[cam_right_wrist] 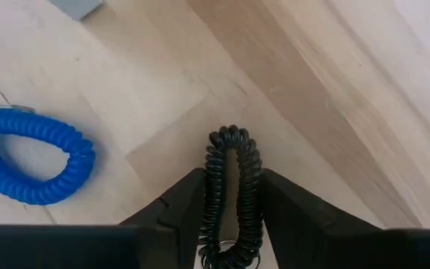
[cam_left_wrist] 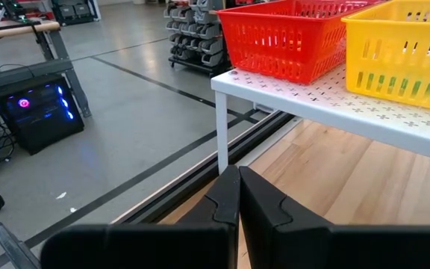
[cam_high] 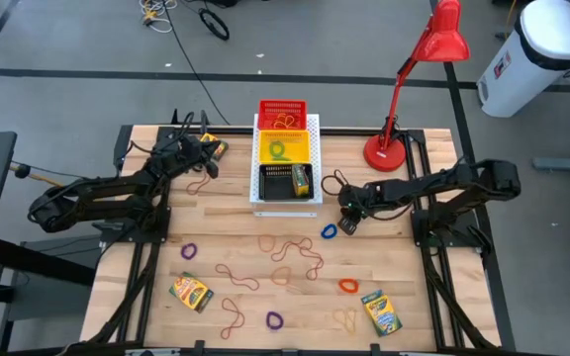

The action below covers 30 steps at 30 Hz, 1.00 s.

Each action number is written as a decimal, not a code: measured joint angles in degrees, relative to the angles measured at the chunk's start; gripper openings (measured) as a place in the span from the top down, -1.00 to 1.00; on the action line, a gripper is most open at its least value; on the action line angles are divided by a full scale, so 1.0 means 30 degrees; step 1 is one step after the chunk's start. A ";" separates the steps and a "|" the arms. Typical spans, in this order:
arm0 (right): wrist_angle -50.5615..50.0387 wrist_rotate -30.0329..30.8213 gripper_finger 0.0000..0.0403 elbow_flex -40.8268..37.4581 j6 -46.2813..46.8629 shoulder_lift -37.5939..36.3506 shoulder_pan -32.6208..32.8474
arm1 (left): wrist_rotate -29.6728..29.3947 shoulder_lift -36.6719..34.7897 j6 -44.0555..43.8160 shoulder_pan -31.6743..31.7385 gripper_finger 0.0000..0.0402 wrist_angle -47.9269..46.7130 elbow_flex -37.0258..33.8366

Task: Pick & Place Office Desk Supplies
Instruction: Put the black spring keychain into the yellow bin on the shelf

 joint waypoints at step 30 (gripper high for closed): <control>-0.3838 0.5333 0.85 0.2387 0.4261 -0.1944 0.3910 | -0.0005 0.0007 0.0000 0.0007 0.96 0.0000 0.0000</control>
